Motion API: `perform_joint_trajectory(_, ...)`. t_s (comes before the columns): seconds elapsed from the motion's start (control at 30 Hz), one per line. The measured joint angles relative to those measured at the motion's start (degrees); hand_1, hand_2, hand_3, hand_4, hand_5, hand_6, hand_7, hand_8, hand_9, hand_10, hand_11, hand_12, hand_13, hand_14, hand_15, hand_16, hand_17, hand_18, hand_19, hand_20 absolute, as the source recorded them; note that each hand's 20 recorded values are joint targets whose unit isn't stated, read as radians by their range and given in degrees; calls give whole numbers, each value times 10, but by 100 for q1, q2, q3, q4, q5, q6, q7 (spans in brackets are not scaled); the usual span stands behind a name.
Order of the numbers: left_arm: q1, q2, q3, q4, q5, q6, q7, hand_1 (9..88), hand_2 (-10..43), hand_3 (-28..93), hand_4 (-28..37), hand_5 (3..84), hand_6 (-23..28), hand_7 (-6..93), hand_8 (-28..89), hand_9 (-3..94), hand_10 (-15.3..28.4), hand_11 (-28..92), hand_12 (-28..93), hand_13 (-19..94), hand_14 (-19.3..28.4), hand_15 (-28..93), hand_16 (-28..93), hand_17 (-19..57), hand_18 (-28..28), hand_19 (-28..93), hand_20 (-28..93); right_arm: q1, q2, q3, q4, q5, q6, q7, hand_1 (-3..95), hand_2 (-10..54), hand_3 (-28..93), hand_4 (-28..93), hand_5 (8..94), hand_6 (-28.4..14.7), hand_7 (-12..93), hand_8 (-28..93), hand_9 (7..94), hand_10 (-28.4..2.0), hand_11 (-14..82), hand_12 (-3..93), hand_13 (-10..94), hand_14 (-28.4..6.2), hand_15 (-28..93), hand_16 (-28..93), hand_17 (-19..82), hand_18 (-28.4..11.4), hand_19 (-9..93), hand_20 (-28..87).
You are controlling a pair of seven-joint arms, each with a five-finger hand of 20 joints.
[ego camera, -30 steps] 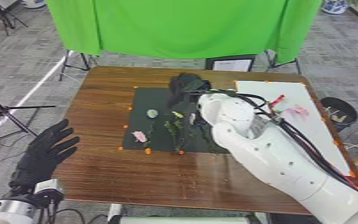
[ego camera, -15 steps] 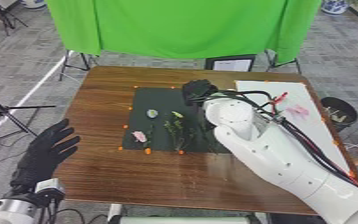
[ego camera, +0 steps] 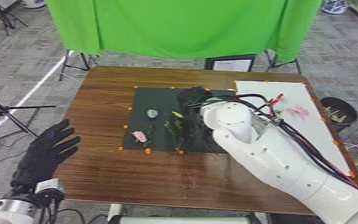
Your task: Arrange flowers
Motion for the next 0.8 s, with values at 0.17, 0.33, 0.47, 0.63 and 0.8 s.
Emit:
perform_joint_trajectory(0.17, -4, 0, 1, 2, 0, -7, -8, 268, -17, 698, -266, 263, 42, 251, -128, 238, 118, 218, 189, 199, 161, 330, 5, -96, 226, 422, 93, -78, -33, 41, -35, 106, -51, -121, 434, 115, 932, -120, 727, 60, 283, -179, 794, -56, 171, 187, 678, -58, 707, 408, 200, -221, 932, 327)
perform_joint_trajectory(0.33, -13, 0, 1, 10, 0, -21, -21, 268, -16, 698, -267, 264, 42, 251, -128, 238, 119, 218, 189, 199, 161, 330, 5, -96, 227, 423, 93, -168, -38, 16, -86, 140, 22, -219, 432, 116, 932, -125, 724, 61, 285, -179, 792, -53, 173, 189, 678, -57, 707, 410, 202, -220, 932, 326)
perform_joint_trajectory(0.47, -22, 9, 2, 19, -1, -34, -27, 268, -16, 698, -267, 264, 43, 250, -128, 237, 117, 217, 189, 199, 161, 330, 5, -96, 226, 423, 94, -218, -37, -30, -119, 115, 127, -248, 431, 113, 932, -127, 718, 60, 292, -179, 791, -53, 177, 191, 678, -57, 707, 410, 204, -220, 932, 325)
perform_joint_trajectory(0.63, -24, 12, 2, 21, -1, -37, -28, 268, -16, 699, -268, 264, 42, 251, -128, 237, 117, 217, 189, 199, 161, 330, 4, -96, 226, 423, 93, -221, 1, -162, -107, -317, 632, -236, 430, 104, 932, -148, 699, 46, 296, -128, 770, -62, 184, 197, 670, -54, 713, 413, 210, -218, 920, 333)
perform_joint_trajectory(0.8, -23, 15, 2, 22, -3, -37, -28, 268, -15, 700, -269, 264, 42, 252, -128, 238, 119, 219, 189, 199, 161, 331, 5, -96, 226, 422, 93, -215, 43, -135, -80, -433, 1141, 68, 372, 42, 930, -179, 620, 14, 370, -39, 721, -74, 193, 292, 621, -65, 725, 388, 241, -208, 784, 518)
